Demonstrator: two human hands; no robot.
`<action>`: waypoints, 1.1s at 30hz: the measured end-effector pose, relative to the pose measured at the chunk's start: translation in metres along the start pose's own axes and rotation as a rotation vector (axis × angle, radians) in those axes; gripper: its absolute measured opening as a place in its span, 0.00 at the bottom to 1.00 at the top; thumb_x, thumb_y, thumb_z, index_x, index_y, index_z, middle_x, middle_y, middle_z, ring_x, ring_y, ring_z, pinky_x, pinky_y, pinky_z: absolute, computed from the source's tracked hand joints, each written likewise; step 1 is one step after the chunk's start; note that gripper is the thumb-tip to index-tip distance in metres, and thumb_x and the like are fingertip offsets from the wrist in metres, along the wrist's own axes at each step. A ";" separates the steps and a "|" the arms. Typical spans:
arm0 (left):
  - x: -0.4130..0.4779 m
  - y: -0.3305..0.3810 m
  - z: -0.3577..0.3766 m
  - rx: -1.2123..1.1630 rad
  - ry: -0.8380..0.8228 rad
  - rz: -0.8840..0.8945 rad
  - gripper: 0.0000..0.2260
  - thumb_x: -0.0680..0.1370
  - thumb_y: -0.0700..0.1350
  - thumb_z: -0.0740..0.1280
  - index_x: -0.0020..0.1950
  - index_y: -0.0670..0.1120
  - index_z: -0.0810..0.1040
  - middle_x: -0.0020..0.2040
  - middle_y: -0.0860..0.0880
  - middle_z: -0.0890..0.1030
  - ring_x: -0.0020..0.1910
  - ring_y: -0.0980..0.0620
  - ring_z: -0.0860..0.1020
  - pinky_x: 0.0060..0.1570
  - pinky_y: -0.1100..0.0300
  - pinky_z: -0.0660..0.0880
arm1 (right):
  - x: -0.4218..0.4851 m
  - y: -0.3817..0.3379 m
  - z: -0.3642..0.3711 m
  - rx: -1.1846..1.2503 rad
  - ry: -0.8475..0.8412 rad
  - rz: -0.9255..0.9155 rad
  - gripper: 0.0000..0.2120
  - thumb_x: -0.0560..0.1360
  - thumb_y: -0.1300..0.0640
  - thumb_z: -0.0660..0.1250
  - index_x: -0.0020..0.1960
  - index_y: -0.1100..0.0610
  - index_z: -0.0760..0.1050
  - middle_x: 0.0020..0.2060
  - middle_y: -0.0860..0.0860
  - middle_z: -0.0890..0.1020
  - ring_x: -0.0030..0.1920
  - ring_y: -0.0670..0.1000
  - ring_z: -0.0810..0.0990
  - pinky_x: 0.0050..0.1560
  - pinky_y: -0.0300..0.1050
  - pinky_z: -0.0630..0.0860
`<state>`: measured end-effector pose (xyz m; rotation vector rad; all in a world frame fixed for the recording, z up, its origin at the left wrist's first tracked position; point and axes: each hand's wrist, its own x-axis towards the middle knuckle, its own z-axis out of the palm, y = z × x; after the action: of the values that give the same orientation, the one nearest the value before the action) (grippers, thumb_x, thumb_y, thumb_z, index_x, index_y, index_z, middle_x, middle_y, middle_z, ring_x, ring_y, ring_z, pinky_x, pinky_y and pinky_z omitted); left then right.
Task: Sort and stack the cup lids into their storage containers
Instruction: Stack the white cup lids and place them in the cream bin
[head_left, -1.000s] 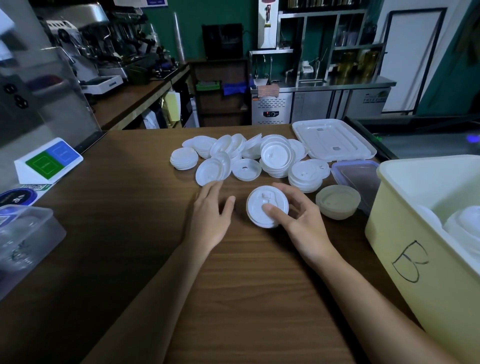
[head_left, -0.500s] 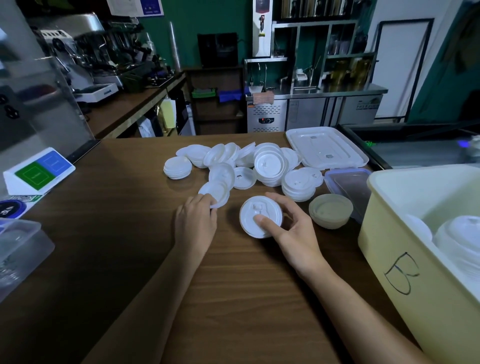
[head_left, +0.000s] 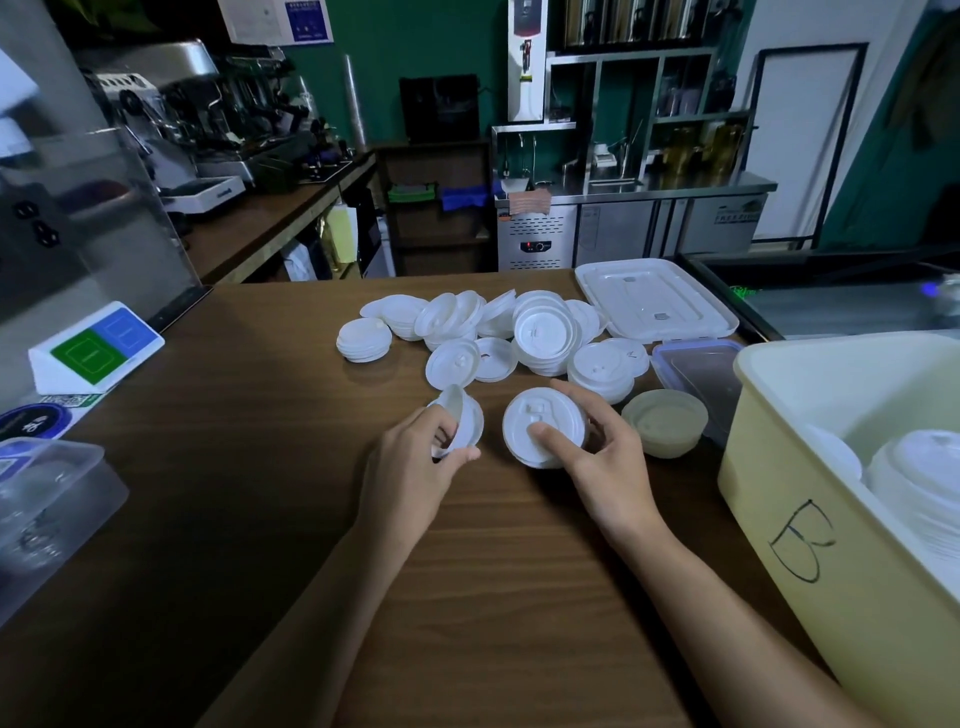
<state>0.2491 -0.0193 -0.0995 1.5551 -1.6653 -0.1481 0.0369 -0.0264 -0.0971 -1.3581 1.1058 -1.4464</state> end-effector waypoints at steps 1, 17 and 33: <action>0.001 -0.001 -0.001 -0.032 -0.024 -0.003 0.15 0.71 0.47 0.81 0.40 0.49 0.75 0.37 0.55 0.79 0.37 0.55 0.78 0.38 0.53 0.76 | 0.000 0.000 0.000 0.000 -0.002 -0.003 0.21 0.76 0.62 0.78 0.66 0.49 0.82 0.60 0.42 0.86 0.63 0.42 0.83 0.68 0.43 0.78; 0.008 0.022 -0.019 -0.524 -0.130 -0.026 0.14 0.84 0.47 0.67 0.68 0.61 0.80 0.55 0.56 0.79 0.54 0.52 0.82 0.49 0.65 0.79 | 0.001 -0.002 0.001 -0.009 -0.091 -0.003 0.18 0.80 0.52 0.72 0.69 0.48 0.80 0.65 0.44 0.84 0.69 0.45 0.79 0.76 0.54 0.72; -0.007 0.041 -0.007 -0.506 0.075 -0.076 0.08 0.75 0.45 0.79 0.53 0.49 0.87 0.45 0.57 0.87 0.48 0.57 0.85 0.47 0.63 0.81 | -0.008 -0.009 0.010 0.073 -0.279 0.030 0.14 0.81 0.60 0.71 0.66 0.58 0.82 0.61 0.47 0.86 0.62 0.44 0.83 0.60 0.35 0.76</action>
<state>0.2212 -0.0014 -0.0742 1.2198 -1.3742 -0.5037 0.0470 -0.0172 -0.0900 -1.4341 0.8810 -1.2198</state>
